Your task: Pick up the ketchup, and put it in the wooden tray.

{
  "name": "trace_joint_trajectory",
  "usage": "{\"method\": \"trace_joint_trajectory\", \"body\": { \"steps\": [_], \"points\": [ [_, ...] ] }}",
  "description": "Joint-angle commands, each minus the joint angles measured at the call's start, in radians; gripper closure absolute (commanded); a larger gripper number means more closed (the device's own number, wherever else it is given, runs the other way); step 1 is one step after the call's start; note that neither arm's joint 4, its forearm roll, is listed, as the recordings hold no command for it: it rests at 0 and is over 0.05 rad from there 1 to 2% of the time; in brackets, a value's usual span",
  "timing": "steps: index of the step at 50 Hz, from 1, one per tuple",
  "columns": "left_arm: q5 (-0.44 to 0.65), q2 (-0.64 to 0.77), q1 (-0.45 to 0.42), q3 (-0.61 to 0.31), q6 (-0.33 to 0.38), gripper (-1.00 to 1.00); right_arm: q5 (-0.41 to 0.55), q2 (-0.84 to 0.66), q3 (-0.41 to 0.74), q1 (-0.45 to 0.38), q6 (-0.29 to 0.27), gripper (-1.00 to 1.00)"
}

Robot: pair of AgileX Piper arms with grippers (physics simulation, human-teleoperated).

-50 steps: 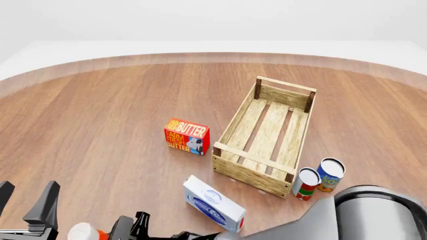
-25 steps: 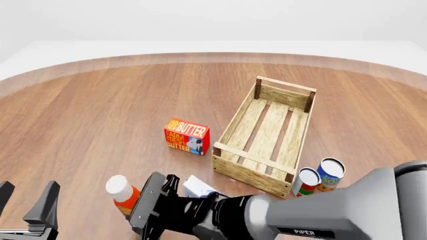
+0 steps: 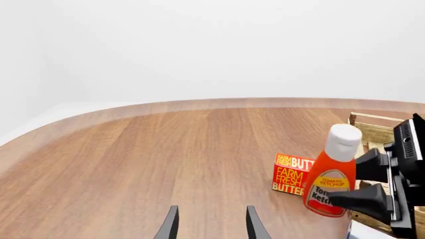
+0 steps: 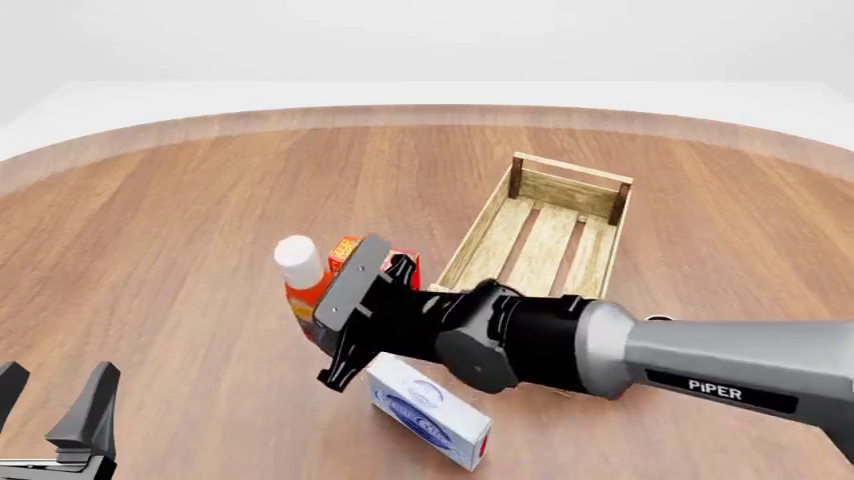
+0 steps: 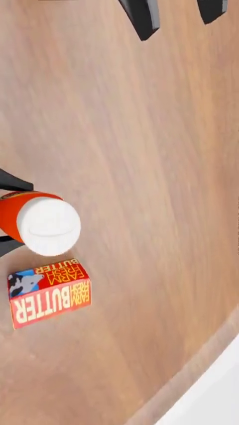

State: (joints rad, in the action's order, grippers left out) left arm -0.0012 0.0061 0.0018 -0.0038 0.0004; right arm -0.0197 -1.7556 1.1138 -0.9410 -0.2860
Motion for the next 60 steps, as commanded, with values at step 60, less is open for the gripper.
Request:
{"method": "trace_joint_trajectory", "body": {
  "steps": [60],
  "points": [
    [0.0, 0.0, 0.0, 0.0, 0.001, -1.0, 0.118, 0.053, 0.08, 0.687, 0.001, 1.0]
  ]
}}
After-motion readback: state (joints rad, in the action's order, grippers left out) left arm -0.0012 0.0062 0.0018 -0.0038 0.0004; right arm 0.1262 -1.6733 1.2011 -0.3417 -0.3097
